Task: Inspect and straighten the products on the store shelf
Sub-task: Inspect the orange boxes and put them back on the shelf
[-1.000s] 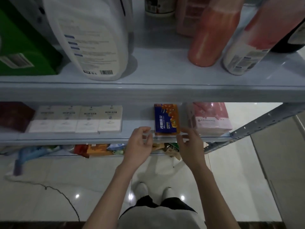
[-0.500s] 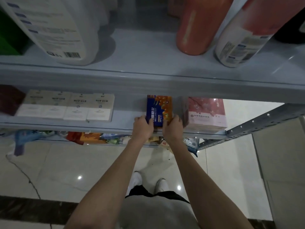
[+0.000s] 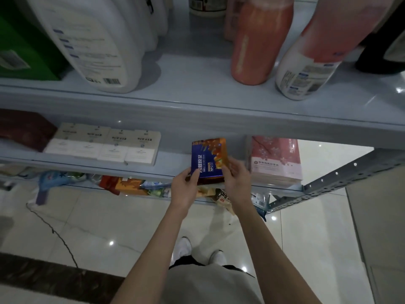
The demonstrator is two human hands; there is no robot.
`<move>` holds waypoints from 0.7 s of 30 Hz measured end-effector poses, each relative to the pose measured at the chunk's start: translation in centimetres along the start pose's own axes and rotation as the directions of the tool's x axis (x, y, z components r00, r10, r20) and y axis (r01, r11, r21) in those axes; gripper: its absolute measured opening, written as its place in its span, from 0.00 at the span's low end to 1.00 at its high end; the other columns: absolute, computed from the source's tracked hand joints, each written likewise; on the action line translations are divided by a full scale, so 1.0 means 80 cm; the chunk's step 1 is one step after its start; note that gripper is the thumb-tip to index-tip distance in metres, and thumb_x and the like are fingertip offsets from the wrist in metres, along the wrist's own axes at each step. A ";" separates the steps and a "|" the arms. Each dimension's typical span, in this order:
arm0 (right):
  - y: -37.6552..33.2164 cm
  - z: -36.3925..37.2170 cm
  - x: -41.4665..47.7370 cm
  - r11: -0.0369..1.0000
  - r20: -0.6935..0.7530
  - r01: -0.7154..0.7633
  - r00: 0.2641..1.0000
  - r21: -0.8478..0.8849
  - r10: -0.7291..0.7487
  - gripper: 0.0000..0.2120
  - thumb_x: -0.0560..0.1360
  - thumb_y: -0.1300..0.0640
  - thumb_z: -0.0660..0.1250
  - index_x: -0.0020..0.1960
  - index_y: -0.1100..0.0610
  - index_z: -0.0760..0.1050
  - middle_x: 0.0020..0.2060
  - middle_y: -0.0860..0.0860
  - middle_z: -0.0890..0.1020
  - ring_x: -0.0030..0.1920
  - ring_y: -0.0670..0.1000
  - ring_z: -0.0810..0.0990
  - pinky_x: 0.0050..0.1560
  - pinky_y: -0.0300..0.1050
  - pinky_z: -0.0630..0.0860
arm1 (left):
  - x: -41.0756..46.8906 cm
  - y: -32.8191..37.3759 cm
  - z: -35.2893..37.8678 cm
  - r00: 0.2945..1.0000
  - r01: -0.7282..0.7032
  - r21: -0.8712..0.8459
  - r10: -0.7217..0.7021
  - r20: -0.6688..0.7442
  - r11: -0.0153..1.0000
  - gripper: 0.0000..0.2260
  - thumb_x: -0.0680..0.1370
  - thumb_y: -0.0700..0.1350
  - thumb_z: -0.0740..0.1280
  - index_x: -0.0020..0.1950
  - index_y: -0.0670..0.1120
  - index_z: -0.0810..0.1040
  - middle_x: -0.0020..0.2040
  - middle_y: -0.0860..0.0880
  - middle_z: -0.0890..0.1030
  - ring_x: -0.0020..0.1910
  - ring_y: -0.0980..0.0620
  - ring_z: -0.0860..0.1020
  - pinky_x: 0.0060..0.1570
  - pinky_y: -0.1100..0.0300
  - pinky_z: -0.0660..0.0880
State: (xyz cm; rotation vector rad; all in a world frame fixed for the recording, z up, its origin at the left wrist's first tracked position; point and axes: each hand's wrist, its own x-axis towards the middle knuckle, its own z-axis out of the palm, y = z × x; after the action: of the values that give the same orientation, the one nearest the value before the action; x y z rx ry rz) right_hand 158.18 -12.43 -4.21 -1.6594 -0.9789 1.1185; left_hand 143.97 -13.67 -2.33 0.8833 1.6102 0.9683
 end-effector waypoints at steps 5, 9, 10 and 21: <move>-0.007 -0.021 -0.043 0.990 0.073 0.022 0.997 0.141 -0.032 0.15 0.81 0.62 0.69 0.67 0.57 0.75 0.60 0.51 0.83 0.61 0.49 0.82 0.63 0.53 0.81 | -0.038 -0.001 -0.013 0.996 -0.063 -0.059 0.059 -0.064 0.996 0.12 0.81 0.40 0.69 0.64 0.46 0.79 0.55 0.50 0.84 0.49 0.63 0.82 0.44 0.71 0.77; -0.007 -0.033 -0.069 0.972 0.059 0.056 0.996 0.228 -0.071 0.19 0.80 0.69 0.68 0.68 0.58 0.72 0.59 0.51 0.83 0.60 0.51 0.82 0.61 0.46 0.80 | -0.063 -0.003 -0.019 0.990 -0.108 -0.101 0.098 -0.101 0.989 0.17 0.78 0.33 0.71 0.64 0.45 0.78 0.57 0.49 0.84 0.57 0.49 0.82 0.52 0.62 0.80; -0.008 -0.037 -0.078 0.967 0.080 0.055 0.994 0.249 -0.078 0.21 0.80 0.69 0.68 0.70 0.58 0.71 0.60 0.50 0.82 0.59 0.50 0.82 0.59 0.45 0.81 | -0.071 -0.001 -0.021 0.989 -0.126 -0.110 0.116 -0.093 0.986 0.19 0.78 0.33 0.71 0.66 0.46 0.77 0.59 0.50 0.83 0.58 0.50 0.81 0.53 0.59 0.80; -0.027 -0.053 -0.146 0.956 0.104 0.059 0.990 0.288 -0.093 0.14 0.82 0.61 0.66 0.64 0.46 0.75 0.58 0.48 0.84 0.60 0.49 0.84 0.55 0.56 0.84 | -0.129 0.012 -0.056 0.990 -0.138 -0.138 0.130 -0.062 0.981 0.10 0.80 0.42 0.70 0.59 0.52 0.77 0.58 0.54 0.81 0.56 0.58 0.81 0.40 0.69 0.79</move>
State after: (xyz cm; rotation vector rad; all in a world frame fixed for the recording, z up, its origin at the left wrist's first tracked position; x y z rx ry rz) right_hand 158.59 -23.55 1.68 -1.3276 -0.8991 1.2513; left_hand 141.91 -23.33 3.22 0.8830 1.5193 1.1945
